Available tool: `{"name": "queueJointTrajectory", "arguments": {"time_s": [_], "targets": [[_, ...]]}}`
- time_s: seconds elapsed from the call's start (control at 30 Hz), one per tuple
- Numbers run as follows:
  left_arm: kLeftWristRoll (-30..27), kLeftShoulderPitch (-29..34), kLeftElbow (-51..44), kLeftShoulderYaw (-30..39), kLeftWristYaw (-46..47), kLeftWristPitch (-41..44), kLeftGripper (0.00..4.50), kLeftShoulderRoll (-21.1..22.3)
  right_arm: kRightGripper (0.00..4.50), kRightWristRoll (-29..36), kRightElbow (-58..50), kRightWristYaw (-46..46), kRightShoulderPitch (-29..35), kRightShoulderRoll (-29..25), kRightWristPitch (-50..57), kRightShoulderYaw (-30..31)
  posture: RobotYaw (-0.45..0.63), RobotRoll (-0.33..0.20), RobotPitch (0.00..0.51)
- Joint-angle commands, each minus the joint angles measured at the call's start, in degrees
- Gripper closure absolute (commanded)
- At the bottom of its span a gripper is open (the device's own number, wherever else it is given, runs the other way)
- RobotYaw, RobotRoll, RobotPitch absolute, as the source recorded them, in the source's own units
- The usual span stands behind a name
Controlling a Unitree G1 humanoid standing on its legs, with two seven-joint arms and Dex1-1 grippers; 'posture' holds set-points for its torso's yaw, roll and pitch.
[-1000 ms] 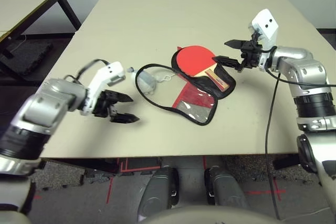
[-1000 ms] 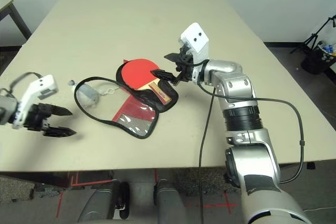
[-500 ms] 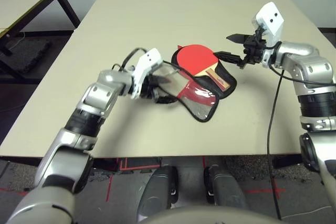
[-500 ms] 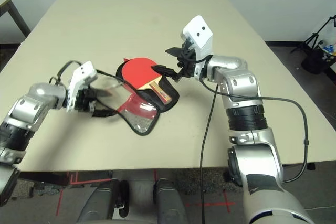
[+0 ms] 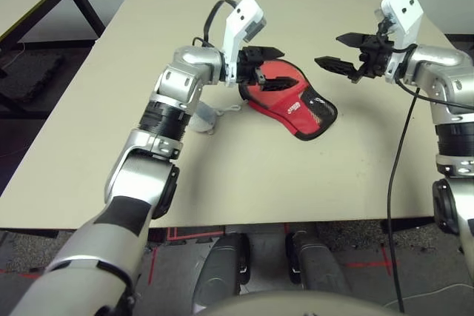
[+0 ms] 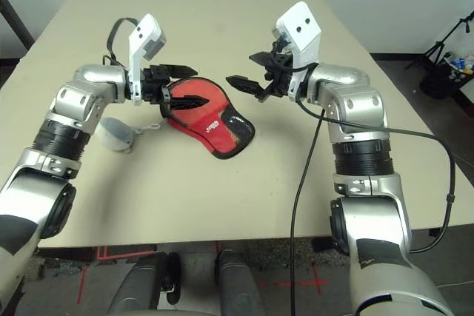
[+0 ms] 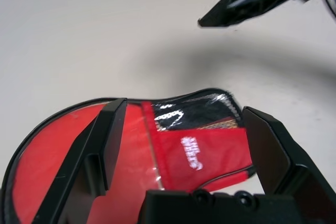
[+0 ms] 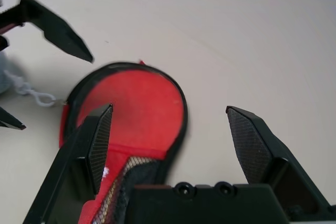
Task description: Store the ping-pong paddle in its case and zip it.
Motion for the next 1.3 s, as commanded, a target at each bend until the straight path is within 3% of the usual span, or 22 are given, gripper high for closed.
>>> {"name": "queueJointTrajectory", "arguments": {"time_s": [0.03, 0.37, 0.67, 0.93, 1.3], "targets": [[0.78, 0.83, -0.38, 0.16, -0.01, -1.43, 0.0, -0.17, 0.04, 1.69, 1.48, -2.16, 0.83, -0.22, 8.46, -1.54, -0.04, 0.0, 0.124], [-4.64, 10.33, -13.94, 4.95, 4.41, 5.77, 0.0, -1.11, 0.04, 5.0, 5.42, -10.33, 4.78, 2.66, 26.54, -6.79, -0.02, 0.0, 0.122], [-8.86, 21.49, -27.19, 9.13, 10.64, 15.48, 0.0, 1.22, 0.04, 8.8, 3.82, -13.26, 8.56, 3.32, 38.79, -10.52, 0.01, 0.0, 0.129], [-10.38, 23.32, -30.39, 9.06, 13.31, 17.62, 0.0, 1.45, 0.04, 10.7, 4.65, -16.69, 8.37, 7.63, 41.66, -14.59, 0.02, 0.0, 0.141], [-10.61, 21.73, -28.76, 8.05, 14.12, 16.75, 0.0, 1.16, 0.04, 10.95, 12.25, -22.87, 5.94, 15.49, 35.65, -21.22, 0.02, 0.0, 0.156]]}}
